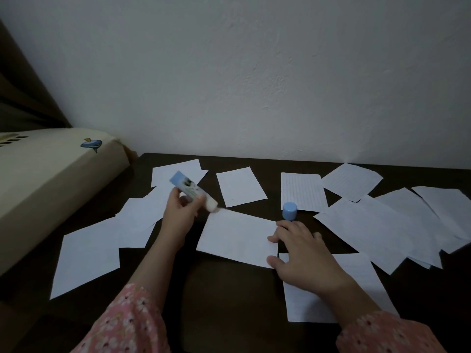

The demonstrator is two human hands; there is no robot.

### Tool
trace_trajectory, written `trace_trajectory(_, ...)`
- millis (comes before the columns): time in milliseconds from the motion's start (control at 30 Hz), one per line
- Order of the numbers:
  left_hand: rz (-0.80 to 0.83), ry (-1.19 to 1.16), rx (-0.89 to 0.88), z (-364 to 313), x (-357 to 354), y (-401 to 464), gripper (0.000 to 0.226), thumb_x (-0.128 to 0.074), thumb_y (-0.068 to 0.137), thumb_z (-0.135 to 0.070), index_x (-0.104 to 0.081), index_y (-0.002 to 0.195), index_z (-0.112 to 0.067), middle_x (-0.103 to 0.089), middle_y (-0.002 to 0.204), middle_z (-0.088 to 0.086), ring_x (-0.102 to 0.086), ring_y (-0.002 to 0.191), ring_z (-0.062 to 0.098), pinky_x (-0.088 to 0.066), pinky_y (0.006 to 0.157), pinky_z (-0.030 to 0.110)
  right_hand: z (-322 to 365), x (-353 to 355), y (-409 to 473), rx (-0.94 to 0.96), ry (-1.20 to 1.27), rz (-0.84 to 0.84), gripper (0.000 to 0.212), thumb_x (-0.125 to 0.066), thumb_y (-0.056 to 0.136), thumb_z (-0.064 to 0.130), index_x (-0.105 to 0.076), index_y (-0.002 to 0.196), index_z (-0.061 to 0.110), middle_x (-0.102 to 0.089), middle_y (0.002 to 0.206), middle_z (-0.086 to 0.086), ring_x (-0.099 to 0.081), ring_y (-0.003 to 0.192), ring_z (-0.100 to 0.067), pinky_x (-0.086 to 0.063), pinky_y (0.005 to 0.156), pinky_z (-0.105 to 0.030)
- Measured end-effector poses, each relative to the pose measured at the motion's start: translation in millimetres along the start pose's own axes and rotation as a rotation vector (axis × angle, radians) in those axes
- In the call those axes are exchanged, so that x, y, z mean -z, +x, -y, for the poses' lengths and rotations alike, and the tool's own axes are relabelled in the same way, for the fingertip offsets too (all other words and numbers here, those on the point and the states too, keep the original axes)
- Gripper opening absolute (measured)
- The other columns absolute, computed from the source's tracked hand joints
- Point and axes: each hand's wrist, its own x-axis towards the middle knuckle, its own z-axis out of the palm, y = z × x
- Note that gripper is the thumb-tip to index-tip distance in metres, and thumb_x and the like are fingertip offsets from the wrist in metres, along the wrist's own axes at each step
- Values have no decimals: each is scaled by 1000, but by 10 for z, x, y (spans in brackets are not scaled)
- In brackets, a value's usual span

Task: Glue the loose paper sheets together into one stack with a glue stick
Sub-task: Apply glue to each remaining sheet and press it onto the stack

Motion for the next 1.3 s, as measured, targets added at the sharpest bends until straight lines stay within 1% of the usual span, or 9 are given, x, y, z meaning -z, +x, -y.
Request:
trace_trajectory(133, -121, -203, 66, 20, 37, 63, 58, -64, 90, -27, -36, 141, -25, -54, 126, 6, -58, 105, 21, -51, 84, 34, 3, -10, -11, 0, -14, -24, 41, -54, 91, 46, -42, 128, 37, -24, 149, 13, -14, 143, -12, -11, 118, -49)
trace_trajectory(300, -48, -165, 35, -7, -47, 30, 60, -65, 88, -28, -37, 141, -25, -54, 128, 5, -57, 111, 25, -51, 90, 39, 42, -35, -11, 18, -9, -94, 43, -52, 88, 58, -40, 126, 41, -34, 133, 13, -25, 133, -9, -23, 113, -40)
trace_trajectory(400, -19, -176, 28, -41, -88, 19, 56, -65, 88, -26, -39, 138, -25, -55, 128, 6, -56, 115, 27, -49, 95, 43, 61, -74, 21, 39, -10, -179, 34, -39, 99, 45, -40, 133, 40, -38, 135, 13, -30, 129, -6, -30, 108, -30)
trace_trajectory(600, 8, -195, 4, -89, -164, -36, 54, -64, 89, -25, -40, 137, -24, -56, 128, 7, -55, 118, 30, -51, 84, 33, 55, -100, 80, 7, -149, -59, 48, -29, 103, 35, -20, 151, 35, -12, 160, 12, -7, 147, -18, -13, 117, -45)
trace_trajectory(700, 1, -147, -5, -114, -196, -70, 52, -64, 89, -27, -40, 136, -26, -54, 129, 4, -54, 118, 23, -48, 95, 40, 69, -88, 53, 7, -107, -90, 48, -36, 101, 42, -30, 147, 36, -24, 156, 13, -13, 146, -16, -16, 118, -45)
trace_trajectory(833, -3, -153, -1, -134, -209, -99, 51, -64, 89, -26, -40, 135, -26, -55, 127, 3, -54, 117, 22, -49, 96, 42, 99, -63, 9, 53, -121, -151, 48, -43, 95, 53, -39, 141, 37, -45, 133, 10, -35, 128, -10, -27, 111, -35)
trace_trajectory(933, -1, -148, -7, -127, -211, -110, 53, -64, 89, -26, -39, 136, -26, -54, 129, 4, -54, 116, 22, -50, 95, 42, 117, -47, 10, 101, -117, -194, 41, -40, 100, 42, -42, 140, 36, -48, 124, 10, -41, 118, -8, -30, 105, -31)
trace_trajectory(1067, 5, -134, -12, -118, -218, -135, 54, -64, 89, -26, -39, 137, -26, -53, 130, 4, -53, 119, 23, -49, 97, 44, 67, -60, 34, 104, -142, -183, 47, -41, 101, 25, -32, 146, 36, -37, 138, 8, -32, 127, -11, -29, 105, -30)
trace_trajectory(1300, 47, -111, -16, -125, -224, -176, 46, -64, 89, -25, -41, 128, -30, -54, 127, 1, -53, 118, 24, -47, 100, 47, 4, -50, 3, 79, -71, -135, 38, -47, 93, 54, -52, 127, 38, -33, 142, 13, -25, 134, -10, -22, 110, -38)
